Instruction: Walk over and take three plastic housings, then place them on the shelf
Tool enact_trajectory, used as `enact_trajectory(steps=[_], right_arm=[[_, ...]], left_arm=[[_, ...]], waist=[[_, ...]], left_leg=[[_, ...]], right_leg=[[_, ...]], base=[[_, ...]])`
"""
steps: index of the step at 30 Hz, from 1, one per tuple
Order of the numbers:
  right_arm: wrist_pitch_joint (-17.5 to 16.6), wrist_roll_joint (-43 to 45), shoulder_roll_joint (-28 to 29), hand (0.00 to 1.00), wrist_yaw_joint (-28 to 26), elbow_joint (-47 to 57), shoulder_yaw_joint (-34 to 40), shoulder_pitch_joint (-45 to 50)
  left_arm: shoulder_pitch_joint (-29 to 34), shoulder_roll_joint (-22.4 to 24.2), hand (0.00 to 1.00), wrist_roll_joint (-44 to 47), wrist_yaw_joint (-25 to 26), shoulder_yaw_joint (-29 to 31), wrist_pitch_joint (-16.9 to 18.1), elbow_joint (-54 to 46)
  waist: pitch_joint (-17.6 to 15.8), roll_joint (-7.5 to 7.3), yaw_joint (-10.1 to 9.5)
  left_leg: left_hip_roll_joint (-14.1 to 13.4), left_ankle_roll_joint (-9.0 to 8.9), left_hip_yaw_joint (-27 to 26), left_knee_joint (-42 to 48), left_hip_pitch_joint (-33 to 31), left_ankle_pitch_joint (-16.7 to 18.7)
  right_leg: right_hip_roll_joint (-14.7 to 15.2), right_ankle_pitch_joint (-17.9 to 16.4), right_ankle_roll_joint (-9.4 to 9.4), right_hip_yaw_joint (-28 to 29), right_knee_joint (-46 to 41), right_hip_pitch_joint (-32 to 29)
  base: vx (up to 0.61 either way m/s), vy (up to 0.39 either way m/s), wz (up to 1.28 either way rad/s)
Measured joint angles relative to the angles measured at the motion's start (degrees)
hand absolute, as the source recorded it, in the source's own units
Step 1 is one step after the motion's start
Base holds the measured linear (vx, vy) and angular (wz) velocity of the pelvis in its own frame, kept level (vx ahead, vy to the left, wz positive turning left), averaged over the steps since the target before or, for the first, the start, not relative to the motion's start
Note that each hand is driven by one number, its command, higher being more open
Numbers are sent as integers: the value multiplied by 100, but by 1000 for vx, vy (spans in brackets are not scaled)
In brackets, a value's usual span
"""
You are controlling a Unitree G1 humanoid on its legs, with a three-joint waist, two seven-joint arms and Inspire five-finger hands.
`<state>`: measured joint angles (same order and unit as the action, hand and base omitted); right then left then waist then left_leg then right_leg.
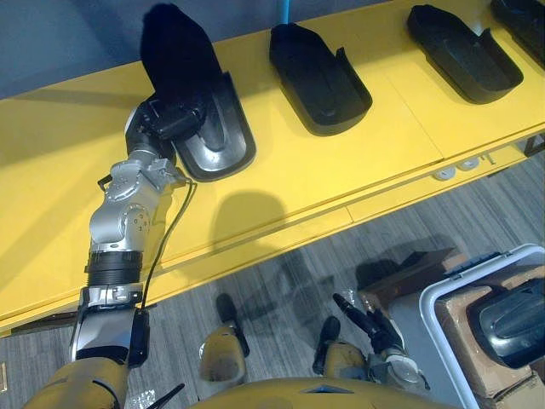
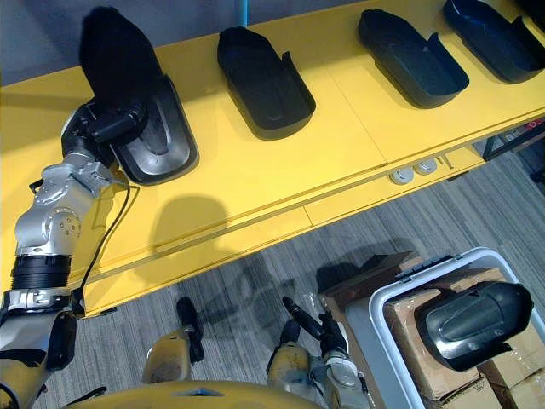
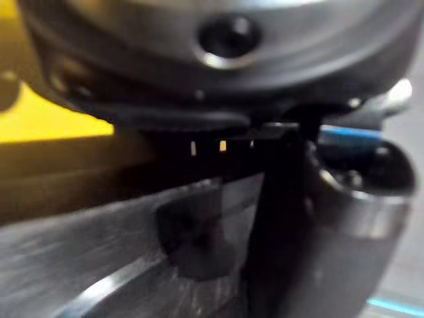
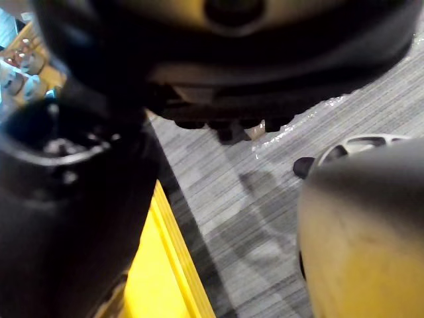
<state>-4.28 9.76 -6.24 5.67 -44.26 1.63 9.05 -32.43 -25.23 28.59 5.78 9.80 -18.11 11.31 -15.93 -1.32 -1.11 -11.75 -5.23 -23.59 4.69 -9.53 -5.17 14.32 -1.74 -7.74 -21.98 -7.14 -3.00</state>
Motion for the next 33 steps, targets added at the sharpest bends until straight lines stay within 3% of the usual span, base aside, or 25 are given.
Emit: enact_trajectory(steps=[11, 16, 23, 29, 33], right_arm=[[12, 86, -5, 100, 0, -5, 1, -2], [-20, 238, 2, 100, 5, -1, -4, -2], [-26, 237, 9, 100, 117, -56, 1, 10], [-33, 233, 37, 100, 122, -105, 37, 29], [-33, 227, 164, 100, 119, -137, 283, 108]], left_arm=[[-608, 0, 100, -674, 393, 74, -110, 729], [-811, 0, 100, -702, 1108, 249, -85, 1029], [-806, 2, 100, -891, 1930, 365, -82, 1192], [-719, 9, 100, -1570, 1569, 480, -345, 1313], [-460, 9, 100, -2022, 784, 436, -358, 1312]], waist=[[-8, -3, 1], [-9, -8, 141], [-6, -10, 138], [25, -3, 135], [171, 25, 137]], left_leg=[[-70, -39, -182, -309, 216, -208], [-78, -44, -208, -429, 336, -288], [-79, -48, -267, -487, 607, -289], [-82, -51, -295, -495, 845, -284], [-74, -57, -348, -550, 1009, -282]], right_leg=[[-95, -3, 9, 181, -82, -85], [-130, 0, 9, 193, -81, -38], [-151, -5, 17, 194, -18, 209], [-159, -6, 16, 182, 36, 461], [-161, 6, -5, 180, 102, 621]], base=[[-28, 2, -8], [-3, 1, -2], [6, 2, -2], [0, 0, 0], [-25, 5, -1]])
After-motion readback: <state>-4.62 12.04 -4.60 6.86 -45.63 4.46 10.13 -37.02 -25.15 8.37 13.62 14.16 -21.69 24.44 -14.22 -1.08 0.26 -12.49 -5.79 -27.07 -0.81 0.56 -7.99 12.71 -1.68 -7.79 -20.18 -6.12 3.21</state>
